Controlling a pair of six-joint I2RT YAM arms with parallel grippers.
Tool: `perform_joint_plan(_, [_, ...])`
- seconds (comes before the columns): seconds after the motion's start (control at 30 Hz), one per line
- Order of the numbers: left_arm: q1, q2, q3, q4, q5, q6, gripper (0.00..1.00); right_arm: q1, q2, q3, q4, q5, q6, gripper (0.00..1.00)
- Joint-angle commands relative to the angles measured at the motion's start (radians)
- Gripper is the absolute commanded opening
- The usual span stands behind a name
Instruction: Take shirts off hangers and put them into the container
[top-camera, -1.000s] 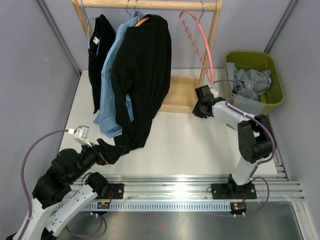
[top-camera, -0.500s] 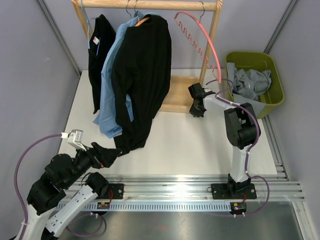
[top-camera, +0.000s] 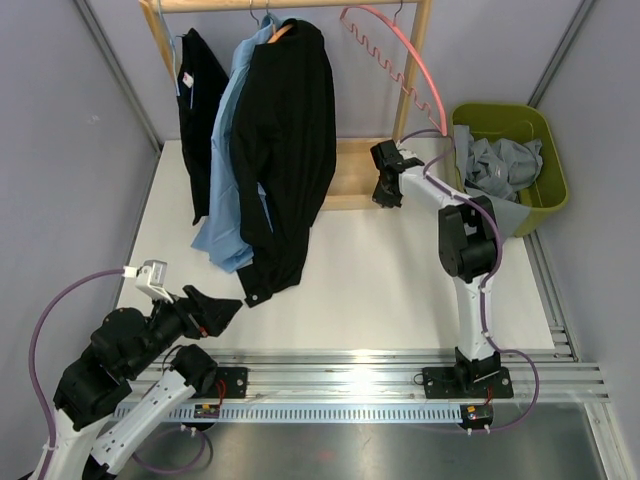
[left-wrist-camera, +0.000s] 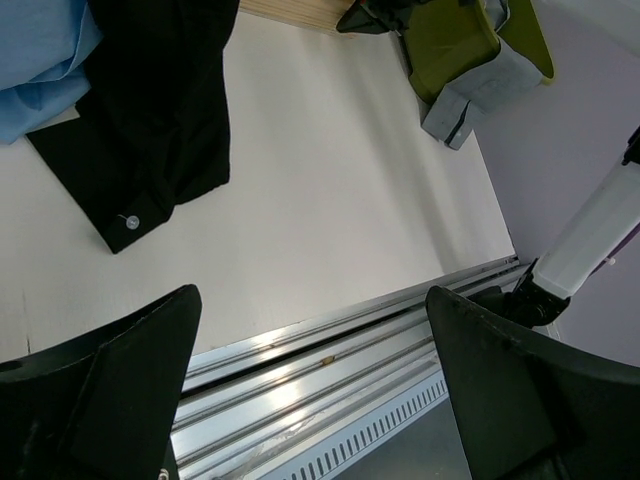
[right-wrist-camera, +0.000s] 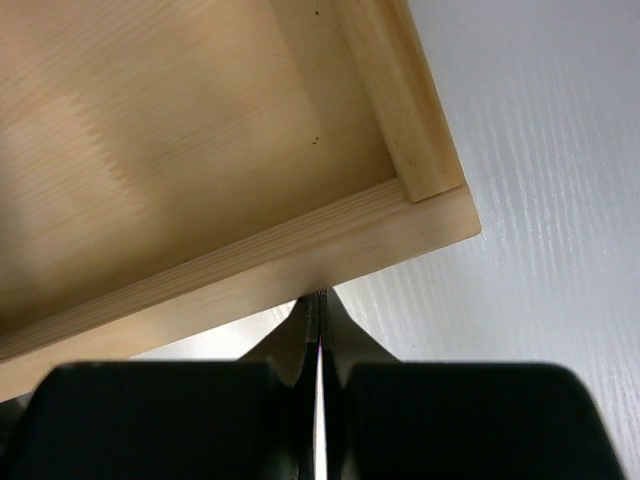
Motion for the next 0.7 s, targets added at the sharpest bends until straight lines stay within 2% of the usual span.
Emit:
perform_joint_plan(0.0, [-0.002,-0.018,0.017,0.021,-0.007,-0.001,0.99,-0.007,-0.071,-0.021,0.091,-0.015,-0.031,0.00])
perform_joint_plan(0.13, [-0.002,-0.009,0.008,0.030,-0.004,0.001,0.99,0.007,-0.235,-0.183,0.157,-0.066,-0.040,0.00])
perform_joint_plan(0.23, [-0.002,0.002,0.007,0.042,-0.004,0.010,0.99,0.059,-0.491,-0.393,0.227,-0.148,-0.061,0.00])
perform_joint_plan(0.33, [-0.002,0.022,0.013,0.058,-0.001,0.017,0.99,0.194,-0.640,-0.454,0.243,-0.142,-0.103,0.00])
perform_joint_plan(0.37, [-0.002,0.026,0.016,0.059,0.000,0.022,0.99,0.269,-0.715,-0.452,0.219,-0.132,-0.119,0.02])
perform_joint_plan(0.47, [-0.002,0.042,0.031,0.062,-0.003,0.036,0.99,0.384,-0.803,-0.385,0.176,-0.109,-0.168,0.06])
perform_joint_plan(0.5, [-0.002,0.042,0.034,0.064,-0.004,0.037,0.99,0.447,-0.812,-0.360,0.169,-0.118,-0.184,0.04])
perform_joint_plan(0.57, [-0.002,0.039,0.037,0.061,-0.007,0.039,0.99,0.487,-0.818,-0.274,0.163,-0.152,-0.208,0.00])
perform_joint_plan(0.67, [-0.002,0.026,0.040,0.056,-0.007,0.031,0.99,0.542,-0.774,-0.133,0.163,-0.196,-0.247,0.00])
